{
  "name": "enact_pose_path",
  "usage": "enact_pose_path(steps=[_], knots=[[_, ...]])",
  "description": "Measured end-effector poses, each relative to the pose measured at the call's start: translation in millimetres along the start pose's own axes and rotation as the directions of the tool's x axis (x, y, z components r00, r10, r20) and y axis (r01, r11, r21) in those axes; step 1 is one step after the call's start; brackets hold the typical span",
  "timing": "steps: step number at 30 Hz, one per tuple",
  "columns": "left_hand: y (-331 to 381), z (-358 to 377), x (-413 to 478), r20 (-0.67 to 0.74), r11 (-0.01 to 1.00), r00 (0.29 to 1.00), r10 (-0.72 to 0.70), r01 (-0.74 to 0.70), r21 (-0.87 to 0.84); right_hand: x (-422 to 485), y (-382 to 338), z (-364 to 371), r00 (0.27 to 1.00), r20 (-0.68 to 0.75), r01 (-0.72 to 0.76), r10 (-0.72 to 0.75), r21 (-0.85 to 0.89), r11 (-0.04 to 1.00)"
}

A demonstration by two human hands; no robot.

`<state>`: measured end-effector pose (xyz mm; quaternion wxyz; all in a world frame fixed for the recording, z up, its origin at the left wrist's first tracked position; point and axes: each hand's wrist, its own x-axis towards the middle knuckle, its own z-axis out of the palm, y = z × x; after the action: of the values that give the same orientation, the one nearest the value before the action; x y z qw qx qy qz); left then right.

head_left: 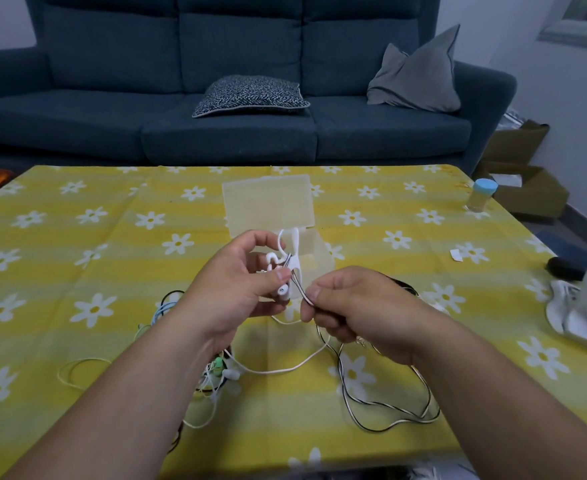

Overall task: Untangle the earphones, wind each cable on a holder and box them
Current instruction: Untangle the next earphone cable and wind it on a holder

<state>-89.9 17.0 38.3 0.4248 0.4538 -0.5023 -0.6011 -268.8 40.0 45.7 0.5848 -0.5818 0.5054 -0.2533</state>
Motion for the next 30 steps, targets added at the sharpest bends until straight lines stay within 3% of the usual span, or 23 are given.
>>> enact_pose_path(steps=[4,8,11,15,18,21,25,30], knots=[[-4.5,4.6,-0.5,0.012,0.989,1.000,0.027,-0.028,0.142,-8.2,-11.9,-9.3,0.990,0.018,0.137,-0.138,0.054,0.989],[-6.3,10.6,-3.1,0.101,0.964,0.995,-0.007,-0.020,0.264,-11.3,-18.4,-20.5,0.971,-0.120,0.212,-0.205,0.045,0.976],[-3.5,11.1,-5.4,0.178,0.965,0.984,-0.027,-0.020,0.260,-9.8,-17.2,-27.7,0.951,-0.251,0.190,-0.182,0.007,0.982],[0.3,12.2,-9.6,0.300,0.973,0.953,-0.044,-0.027,0.228,-7.7,-13.5,-31.5,0.894,-0.392,0.160,-0.215,-0.170,0.972],[3.7,16.2,-11.5,0.374,0.988,0.927,-0.039,-0.021,0.153,-3.5,-8.6,-36.7,0.869,-0.460,0.142,-0.180,-0.116,0.983],[7.5,17.5,-13.2,0.352,1.000,0.936,0.006,-0.006,-0.002,2.4,-1.2,-34.9,0.901,-0.429,0.053,-0.057,-0.021,0.998],[7.5,14.5,-9.6,0.164,0.992,0.985,0.046,-0.026,-0.126,7.7,10.2,-17.8,0.957,-0.287,-0.079,0.047,-0.101,0.992],[2.6,7.3,-3.8,0.028,0.993,0.999,0.037,-0.033,-0.112,5.8,5.0,2.9,0.996,-0.087,-0.025,0.020,-0.057,0.998]])
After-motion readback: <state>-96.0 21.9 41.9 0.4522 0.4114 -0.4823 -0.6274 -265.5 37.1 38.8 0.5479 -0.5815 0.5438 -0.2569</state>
